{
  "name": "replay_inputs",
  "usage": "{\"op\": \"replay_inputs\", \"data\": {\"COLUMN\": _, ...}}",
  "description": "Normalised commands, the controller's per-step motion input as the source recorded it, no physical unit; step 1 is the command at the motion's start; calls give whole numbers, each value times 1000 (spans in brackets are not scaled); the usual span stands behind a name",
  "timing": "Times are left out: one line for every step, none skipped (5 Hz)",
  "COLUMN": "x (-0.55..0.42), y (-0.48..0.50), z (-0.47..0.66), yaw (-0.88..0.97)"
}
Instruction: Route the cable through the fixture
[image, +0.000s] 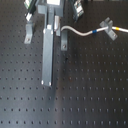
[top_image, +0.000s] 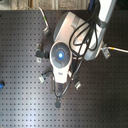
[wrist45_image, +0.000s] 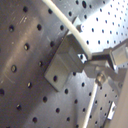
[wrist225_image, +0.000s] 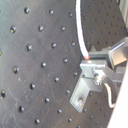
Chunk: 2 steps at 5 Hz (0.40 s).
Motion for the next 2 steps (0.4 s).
{"op": "replay_inputs", "data": {"x": -11, "y": -95, "z": 44, "yaw": -117}}
{"op": "replay_inputs", "data": {"x": -1, "y": -24, "z": 116, "yaw": 0}}
